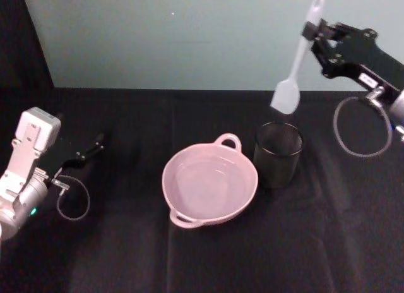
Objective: Use the one hand to pick up the spoon and stir the clear water in the bowl.
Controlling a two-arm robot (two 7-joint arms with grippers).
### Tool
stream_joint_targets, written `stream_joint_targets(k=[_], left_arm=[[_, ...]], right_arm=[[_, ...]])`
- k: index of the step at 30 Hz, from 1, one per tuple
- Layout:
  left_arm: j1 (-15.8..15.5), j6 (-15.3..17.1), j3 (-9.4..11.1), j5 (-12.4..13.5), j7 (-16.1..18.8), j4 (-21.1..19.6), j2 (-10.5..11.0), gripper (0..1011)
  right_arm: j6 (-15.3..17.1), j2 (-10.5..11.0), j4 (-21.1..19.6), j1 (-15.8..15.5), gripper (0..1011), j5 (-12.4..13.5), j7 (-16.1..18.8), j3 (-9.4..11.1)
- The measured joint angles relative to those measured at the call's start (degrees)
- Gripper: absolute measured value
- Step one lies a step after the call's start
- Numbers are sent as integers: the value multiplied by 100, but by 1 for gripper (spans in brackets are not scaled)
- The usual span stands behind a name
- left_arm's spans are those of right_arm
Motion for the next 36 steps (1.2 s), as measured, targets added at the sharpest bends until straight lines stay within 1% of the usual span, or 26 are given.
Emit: stream_joint_targets(k=[2,3,5,6,7,9,13,14,15,16,19,20,23,26,31,35,36], left_arm=[[0,0,0,0,0,0,0,1011],[0,0,0,0,0,0,0,1011],[0,0,0,0,0,0,0,1011],[0,0,0,0,0,0,0,1011],[0,0,0,0,0,0,0,1011],[0,0,0,0,0,0,0,1011],[0,0,0,0,0,0,0,1011],[0,0,0,0,0,0,0,1011],[0,0,0,0,0,0,0,1011],[0,0,0,0,0,0,0,1011],[0,0,0,0,0,0,0,1011],[0,0,0,0,0,0,0,1011],[0,0,0,0,0,0,0,1011],[0,0,0,0,0,0,0,1011],[0,0,0,0,0,0,0,1011],[0,0,0,0,0,0,0,1011],[0,0,0,0,0,0,0,1011]], right_arm=[[5,-56,-11,34,124,-31,50,-72],[7,-126,5,68,124,-65,105,-163],[-3,-207,59,96,124,-99,159,-261],[-73,-279,130,117,124,-152,227,-352],[-73,-279,130,117,124,-152,227,-352],[-311,-433,357,149,124,-337,381,-572],[-567,-576,624,163,124,-571,499,-750],[-701,-642,766,166,124,-680,552,-817],[-780,-673,837,165,124,-734,579,-845],[-947,-731,971,150,124,-847,604,-886],[-1300,-821,1160,93,124,-1077,612,-940],[-1469,-868,1245,50,123,-1192,611,-963],[-1662,-911,1370,-47,124,-1322,633,-992],[-1744,-934,1443,-135,124,-1356,688,-994],[-1773,-959,1528,-250,124,-1355,767,-968],[-1668,-940,1511,-337,124,-1305,880,-932],[-1587,-929,1481,-370,124,-1251,939,-915]])
